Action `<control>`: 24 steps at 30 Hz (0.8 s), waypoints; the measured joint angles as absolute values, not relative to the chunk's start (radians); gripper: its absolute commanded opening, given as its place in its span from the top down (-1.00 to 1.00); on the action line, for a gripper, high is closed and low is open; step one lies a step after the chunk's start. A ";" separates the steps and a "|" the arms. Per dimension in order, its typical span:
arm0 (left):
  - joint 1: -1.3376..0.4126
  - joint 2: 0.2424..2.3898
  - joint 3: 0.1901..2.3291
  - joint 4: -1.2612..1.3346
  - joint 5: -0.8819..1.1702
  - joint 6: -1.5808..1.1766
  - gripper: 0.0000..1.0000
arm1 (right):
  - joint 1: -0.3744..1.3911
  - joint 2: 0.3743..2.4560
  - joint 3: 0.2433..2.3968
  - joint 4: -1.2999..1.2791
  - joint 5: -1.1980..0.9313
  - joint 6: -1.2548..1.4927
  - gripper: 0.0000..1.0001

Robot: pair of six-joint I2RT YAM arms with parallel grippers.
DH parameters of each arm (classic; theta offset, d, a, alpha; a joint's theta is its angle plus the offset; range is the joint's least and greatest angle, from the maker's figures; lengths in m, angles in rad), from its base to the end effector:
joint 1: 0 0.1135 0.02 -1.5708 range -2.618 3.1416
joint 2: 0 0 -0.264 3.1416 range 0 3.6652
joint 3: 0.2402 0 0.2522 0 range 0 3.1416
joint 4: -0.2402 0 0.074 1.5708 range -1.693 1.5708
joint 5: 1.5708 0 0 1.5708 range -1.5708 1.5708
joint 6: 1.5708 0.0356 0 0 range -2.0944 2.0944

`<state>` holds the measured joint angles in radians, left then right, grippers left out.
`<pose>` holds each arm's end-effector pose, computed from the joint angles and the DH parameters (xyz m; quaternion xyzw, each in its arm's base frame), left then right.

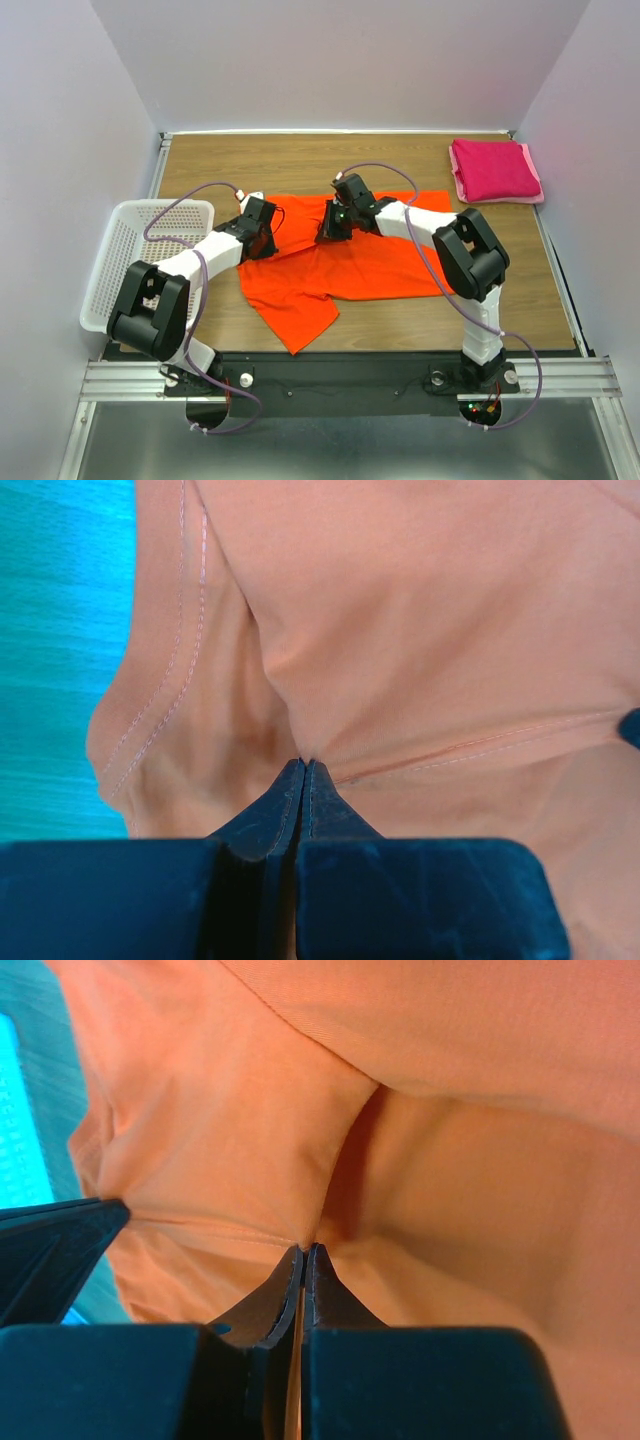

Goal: Fold and stack the t-shirts
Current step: Fold the tshirt

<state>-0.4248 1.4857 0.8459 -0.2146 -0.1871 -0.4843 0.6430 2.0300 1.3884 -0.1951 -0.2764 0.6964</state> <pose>0.2774 -0.1182 0.1962 -0.0605 0.9310 -0.0747 0.3520 0.3477 0.2726 0.1712 -0.0247 0.9255 0.3214 0.1989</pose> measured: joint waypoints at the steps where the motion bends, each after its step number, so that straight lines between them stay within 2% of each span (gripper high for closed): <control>1: -0.425 1.486 0.847 -0.221 -0.187 -0.481 1.00 | 0.643 2.025 1.393 -0.203 -0.277 0.696 0.99; 18: -0.424 1.484 0.878 -0.259 -0.154 -0.456 0.96 | 0.643 2.014 1.470 -0.315 -0.252 0.700 0.95; 21: -0.424 1.484 0.858 -0.250 -0.133 -0.457 0.87 | 0.643 2.014 1.456 -0.315 -0.250 0.701 0.82; 22: -0.424 1.488 0.854 -0.250 -0.127 -0.457 0.83 | 0.643 2.014 1.448 -0.318 -0.250 0.702 0.67; 23: -0.424 1.492 0.851 -0.248 -0.122 -0.457 0.78 | 0.643 2.014 1.443 -0.320 -0.250 0.703 0.62; 24: -0.424 1.501 0.850 -0.247 -0.119 -0.456 0.67 | 0.643 2.015 1.439 -0.329 -0.251 0.703 0.57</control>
